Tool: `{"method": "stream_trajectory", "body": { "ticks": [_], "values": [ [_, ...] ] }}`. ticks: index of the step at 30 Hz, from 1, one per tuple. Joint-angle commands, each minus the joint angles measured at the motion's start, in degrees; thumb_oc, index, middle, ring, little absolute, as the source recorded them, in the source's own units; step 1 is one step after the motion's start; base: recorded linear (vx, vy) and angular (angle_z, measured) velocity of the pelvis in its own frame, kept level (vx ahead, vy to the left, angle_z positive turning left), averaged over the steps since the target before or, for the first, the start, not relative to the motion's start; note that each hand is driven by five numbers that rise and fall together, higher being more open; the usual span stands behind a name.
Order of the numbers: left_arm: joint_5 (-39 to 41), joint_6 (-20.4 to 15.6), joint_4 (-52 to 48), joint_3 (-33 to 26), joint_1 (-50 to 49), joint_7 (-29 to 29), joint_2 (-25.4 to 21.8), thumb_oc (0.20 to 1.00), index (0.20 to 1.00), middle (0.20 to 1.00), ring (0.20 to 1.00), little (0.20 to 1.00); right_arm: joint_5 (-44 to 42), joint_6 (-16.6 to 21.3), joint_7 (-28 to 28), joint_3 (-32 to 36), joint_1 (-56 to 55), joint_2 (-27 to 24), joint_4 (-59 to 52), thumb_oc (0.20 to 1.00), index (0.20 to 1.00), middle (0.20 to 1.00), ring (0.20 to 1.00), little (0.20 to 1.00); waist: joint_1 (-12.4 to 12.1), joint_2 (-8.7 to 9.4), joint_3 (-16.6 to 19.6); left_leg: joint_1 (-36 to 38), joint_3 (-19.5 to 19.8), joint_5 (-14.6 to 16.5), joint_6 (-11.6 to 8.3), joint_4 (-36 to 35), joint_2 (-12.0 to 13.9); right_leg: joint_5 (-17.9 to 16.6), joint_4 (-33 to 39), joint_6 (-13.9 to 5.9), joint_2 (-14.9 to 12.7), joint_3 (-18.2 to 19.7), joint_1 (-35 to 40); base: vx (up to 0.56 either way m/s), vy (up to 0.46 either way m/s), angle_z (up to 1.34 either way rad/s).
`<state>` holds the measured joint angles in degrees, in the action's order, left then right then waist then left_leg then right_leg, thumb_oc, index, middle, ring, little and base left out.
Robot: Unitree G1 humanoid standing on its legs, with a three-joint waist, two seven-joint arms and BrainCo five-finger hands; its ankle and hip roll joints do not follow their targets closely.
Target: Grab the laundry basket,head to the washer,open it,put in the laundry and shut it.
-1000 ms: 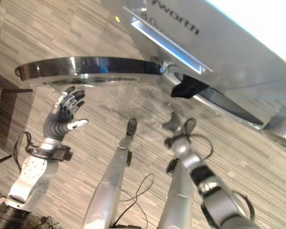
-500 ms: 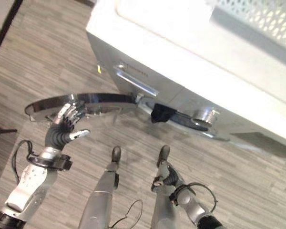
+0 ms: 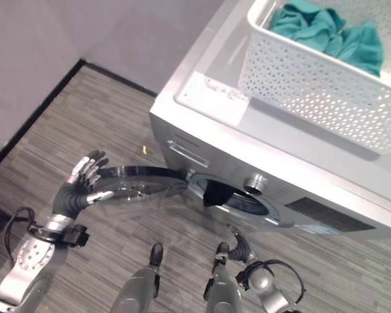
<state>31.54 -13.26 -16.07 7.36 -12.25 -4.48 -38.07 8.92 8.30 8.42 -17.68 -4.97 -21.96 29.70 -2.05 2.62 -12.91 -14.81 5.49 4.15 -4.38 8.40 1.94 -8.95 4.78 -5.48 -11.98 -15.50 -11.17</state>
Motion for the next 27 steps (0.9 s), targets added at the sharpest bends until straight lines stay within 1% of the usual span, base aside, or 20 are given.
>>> {"method": "stream_trajectory", "body": {
  "ticks": [1,2,3,5,7,8,9,10,15,16,17,18,19,20,21,22,24,27],
  "values": [
    [-1.9,-1.8,-3.3,-3.2,-1.5,1.5,1.5,1.0,1.0,1.0,1.0,1.0,-0.4,0.3,0.2,3.1,-5.6,-2.2,-3.7,1.0,1.0,1.0,1.0,1.0,1.5,-0.99,3.6,6.3,-2.7,-2.5,1.03,-7.6,2.6,5.2,-5.4,-5.17,-2.9,-1.3,4.4,0.12,0.04,-0.37],
    [-2.1,-1.5,-3.4,-3.8,-2.1,1.7,2.0,1.0,1.0,1.0,1.0,1.0,-0.3,0.2,0.3,4.4,-6.4,-2.2,-3.9,1.0,1.0,1.0,1.0,1.0,1.8,-0.87,4.4,7.4,-3.1,-2.1,1.12,-7.8,2.7,5.2,-5.0,-5.31,-2.8,-1.0,5.2,0.19,0.064,-0.45],
    [-2.2,-0.7,-3.5,-4.7,-3.8,2.1,3.1,1.0,1.0,1.0,1.0,1.0,-0.9,0.0,0.0,7.4,-9.3,-2.3,-5.9,1.0,1.0,1.0,1.0,1.0,2.0,-0.64,5.4,10.1,-4.0,-1.3,1.22,-8.3,2.8,5.1,-4.4,-5.56,-2.7,-0.4,7.1,0.15,0.054,-0.36],
    [-2.0,0.1,-2.5,-5.4,-5.0,2.5,4.5,1.0,1.0,1.0,1.0,1.0,-1.5,0.1,-0.4,10.6,-12.0,-2.3,-9.0,1.0,1.0,1.0,1.0,1.0,2.7,-0.44,6.4,12.1,-4.8,-0.5,1.39,-8.5,2.8,5.2,-4.1,-5.84,-2.7,0.3,8.4,0.11,0.05,-0.43],
    [-2.1,0.7,-1.9,-5.7,-5.2,2.7,5.4,1.0,1.0,1.0,1.0,1.0,-1.6,-0.2,-0.2,13.3,-13.9,-2.3,-10.8,1.0,1.0,1.0,1.0,1.0,3.3,-0.48,7.4,14.2,-5.8,0.0,1.49,-8.9,2.8,5.4,-4.2,-5.96,-2.7,1.1,9.5,0.07,0.045,-0.4],
    [-2.2,0.7,-1.9,-5.6,-5.3,2.6,5.5,1.0,1.0,1.0,1.0,1.0,-1.6,-0.3,-0.2,13.4,-14.1,-2.3,-11.1,1.0,1.0,1.0,1.0,1.0,3.1,-0.53,7.3,14.5,-5.9,0.0,1.49,-9.0,2.9,5.4,-4.2,-5.98,-2.6,1.2,9.6,0.08,0.064,-0.35],
    [-2.3,1.0,-1.6,-6.3,-5.7,2.7,6.4,1.0,1.0,1.0,1.0,1.0,-0.8,-0.3,0.5,16.4,-16.3,-2.1,-13.5,1.0,1.0,1.0,1.0,1.0,4.0,-0.62,8.4,16.1,-6.5,0.6,1.69,-9.2,2.8,5.5,-4.2,-6.19,-2.7,1.8,10.3,0.09,0.073,-0.34],
    [-2.1,1.3,-1.3,-6.2,-5.7,2.8,7.1,1.0,1.0,1.0,1.0,1.0,-0.7,-0.5,0.7,17.6,-17.5,-1.7,-14.4,1.0,1.0,1.0,1.0,1.0,4.3,-0.73,8.8,17.1,-7.1,0.9,1.8,-9.5,2.7,5.6,-4.2,-6.33,-2.7,2.3,10.9,0.1,0.098,-0.33],
    [0.6,2.1,1.6,-3.3,-3.3,2.4,10.1,1.0,1.0,1.0,1.0,1.0,-0.4,-1.2,1.0,20.9,-21.8,0.4,-16.9,1.0,1.0,1.0,1.0,1.0,6.4,-1.05,10.2,20.5,-9.1,2.4,2.42,-9.6,2.1,5.1,-4.8,-6.82,-3.2,4.5,11.8,0.03,0.084,-0.23],
    [0.4,2.3,1.9,-2.8,-2.5,2.4,10.3,1.0,1.0,1.0,1.0,1.0,-0.6,-1.4,1.1,21.5,-22.0,0.5,-16.8,1.0,1.0,1.0,1.0,1.0,6.9,-1.05,10.5,21.0,-9.6,2.7,2.6,-9.6,1.9,4.6,-4.9,-6.98,-3.4,5.3,11.7,-0.01,0.059,-0.21],
    [0.4,2.3,2.0,-2.7,-2.4,2.4,10.3,1.0,1.0,1.0,1.0,1.0,-0.6,-1.4,1.0,21.5,-22.1,0.5,-16.9,1.0,1.0,1.0,1.0,1.0,6.8,-1.06,10.4,21.1,-9.8,2.7,2.64,-9.6,1.8,4.6,-4.9,-7.01,-3.4,5.4,11.7,-0.02,0.088,-0.24],
    [-1.6,2.6,2.7,-1.7,-1.2,2.4,10.5,1.0,1.0,1.0,1.0,1.0,-0.4,-1.9,1.0,22.0,-22.3,0.5,-17.2,1.0,1.0,1.0,1.0,1.0,7.8,-1.12,11.0,22.1,-10.9,3.4,3.03,-9.4,1.4,3.8,-5.0,-7.36,-3.6,6.9,11.4,-0.02,0.099,-0.21],
    [-2.0,2.6,3.4,-1.0,-0.4,2.3,10.9,1.0,1.0,1.0,1.0,1.0,0.2,-2.0,1.3,22.2,-22.1,0.1,-18.2,1.0,1.0,1.0,1.0,1.0,8.3,-1.17,11.2,22.5,-11.7,3.7,3.24,-9.2,1.2,3.3,-5.2,-7.64,-3.8,7.7,11.2,-0.02,0.099,-0.24],
    [-2.0,2.5,3.6,-0.9,-0.3,2.3,11.0,1.0,1.0,1.0,1.0,1.0,0.2,-2.1,1.2,22.3,-22.2,0.1,-18.4,1.0,1.0,1.0,1.0,1.0,8.2,-1.21,11.1,22.6,-11.8,3.8,3.27,-9.2,1.2,3.3,-5.2,-7.68,-3.8,7.9,11.1,-0.02,0.069,-0.32],
    [-2.4,2.5,4.3,-0.4,0.5,2.2,11.2,1.0,1.0,1.0,1.0,1.0,0.8,-2.2,1.4,22.5,-22.0,-0.4,-19.0,1.0,1.0,1.0,1.0,1.0,8.6,-1.31,11.2,23.2,-12.6,4.2,3.49,-9.1,0.9,2.8,-5.3,-7.94,-3.9,8.7,10.8,-0.02,0.087,-0.55],
    [-3.1,2.8,4.4,0.0,1.5,2.1,11.2,1.0,1.0,1.0,1.0,1.0,2.0,-2.7,2.7,24.1,-21.2,-1.3,-20.2,1.0,1.0,1.0,1.0,1.0,9.7,-1.48,11.7,24.0,-14.2,5.0,3.88,-8.7,0.4,1.8,-5.5,-8.79,-4.3,10.1,10.3,-0.02,0.099,-0.62],
    [-3.3,3.0,4.6,0.6,1.9,2.4,11.6,1.0,1.0,1.0,1.0,1.0,3.0,-2.8,3.8,26.3,-21.1,-1.6,-24.0,1.0,1.0,1.0,1.0,1.0,10.1,-1.65,11.9,24.5,-15.1,5.5,4.19,-8.3,0.1,1.2,-5.7,-9.3,-4.4,11.3,10.0,0.01,0.072,-0.59],
    [-4.3,3.3,5.3,1.8,2.0,2.8,12.3,1.0,1.0,1.0,1.0,1.0,5.9,-2.3,6.2,31.9,-21.2,-2.3,-33.2,1.0,1.0,1.0,1.0,1.0,11.3,-1.99,12.3,25.4,-16.0,6.4,4.68,-8.0,-0.1,0.6,-5.9,-9.52,-4.5,12.6,9.7,0.01,0.04,-0.36]
  ]
}}
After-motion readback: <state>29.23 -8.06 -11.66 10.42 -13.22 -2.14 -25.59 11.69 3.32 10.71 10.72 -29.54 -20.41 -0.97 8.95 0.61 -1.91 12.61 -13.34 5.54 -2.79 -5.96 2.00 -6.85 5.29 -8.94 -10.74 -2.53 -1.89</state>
